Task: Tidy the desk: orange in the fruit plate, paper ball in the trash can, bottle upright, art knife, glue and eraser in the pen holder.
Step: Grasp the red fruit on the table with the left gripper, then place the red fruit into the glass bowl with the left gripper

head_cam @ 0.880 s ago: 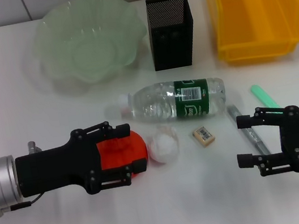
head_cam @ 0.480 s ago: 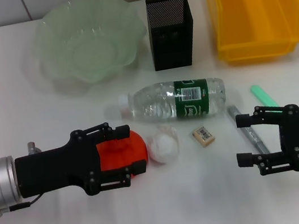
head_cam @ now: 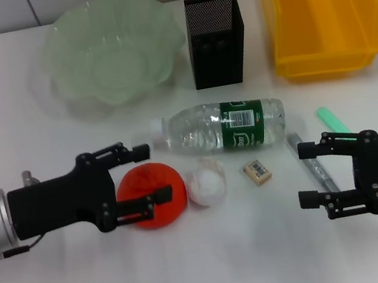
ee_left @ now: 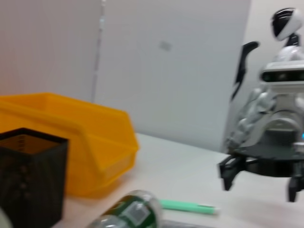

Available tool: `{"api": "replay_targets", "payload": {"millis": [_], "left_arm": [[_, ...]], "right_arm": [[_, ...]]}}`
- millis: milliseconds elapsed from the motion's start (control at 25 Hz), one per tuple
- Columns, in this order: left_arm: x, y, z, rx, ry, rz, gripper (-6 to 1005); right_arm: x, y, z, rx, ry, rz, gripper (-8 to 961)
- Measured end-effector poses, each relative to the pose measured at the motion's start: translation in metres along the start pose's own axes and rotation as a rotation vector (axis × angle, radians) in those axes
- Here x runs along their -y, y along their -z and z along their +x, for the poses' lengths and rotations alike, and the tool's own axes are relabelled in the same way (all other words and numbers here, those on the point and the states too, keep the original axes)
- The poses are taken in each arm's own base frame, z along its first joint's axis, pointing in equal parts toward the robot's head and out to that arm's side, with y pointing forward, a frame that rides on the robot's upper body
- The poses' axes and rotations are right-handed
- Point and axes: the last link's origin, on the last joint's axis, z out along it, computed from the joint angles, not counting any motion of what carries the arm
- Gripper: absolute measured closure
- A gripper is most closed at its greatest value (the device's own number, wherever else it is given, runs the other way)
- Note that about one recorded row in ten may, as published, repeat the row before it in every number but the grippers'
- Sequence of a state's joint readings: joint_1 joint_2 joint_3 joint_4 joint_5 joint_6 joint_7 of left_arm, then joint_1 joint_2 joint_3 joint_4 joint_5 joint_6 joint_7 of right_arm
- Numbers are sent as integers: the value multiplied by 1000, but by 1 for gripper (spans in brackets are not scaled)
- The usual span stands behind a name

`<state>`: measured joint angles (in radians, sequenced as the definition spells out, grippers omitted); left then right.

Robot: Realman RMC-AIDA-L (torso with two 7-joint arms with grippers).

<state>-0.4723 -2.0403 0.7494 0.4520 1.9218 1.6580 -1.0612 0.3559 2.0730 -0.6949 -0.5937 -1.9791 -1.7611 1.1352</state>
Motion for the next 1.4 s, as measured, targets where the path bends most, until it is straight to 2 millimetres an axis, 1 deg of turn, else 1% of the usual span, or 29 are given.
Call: {"api": "replay_targets", "payload": {"millis": [160, 200, 360, 560, 1080, 1280, 1400], "left_arm": [[9, 0, -6, 36, -20, 64, 238], [12, -1, -10, 68, -22, 86, 239], [15, -3, -16, 108, -23, 106, 246], [13, -6, -21, 144, -24, 96, 254], [14, -11, -26, 166, -24, 108, 274], [13, -11, -25, 160, -21, 105, 528], [12, -11, -25, 155, -20, 102, 650]], "right_arm": [[0, 0, 0, 1, -2, 1, 124], [0, -1, 1, 1, -4, 1, 123], [0, -1, 1, 2, -5, 1, 123], [0, -1, 1, 1, -7, 3, 124], [1, -1, 1, 0, -5, 4, 123], [1, -1, 1, 0, -5, 4, 124], [1, -1, 1, 0, -5, 4, 124]]}}
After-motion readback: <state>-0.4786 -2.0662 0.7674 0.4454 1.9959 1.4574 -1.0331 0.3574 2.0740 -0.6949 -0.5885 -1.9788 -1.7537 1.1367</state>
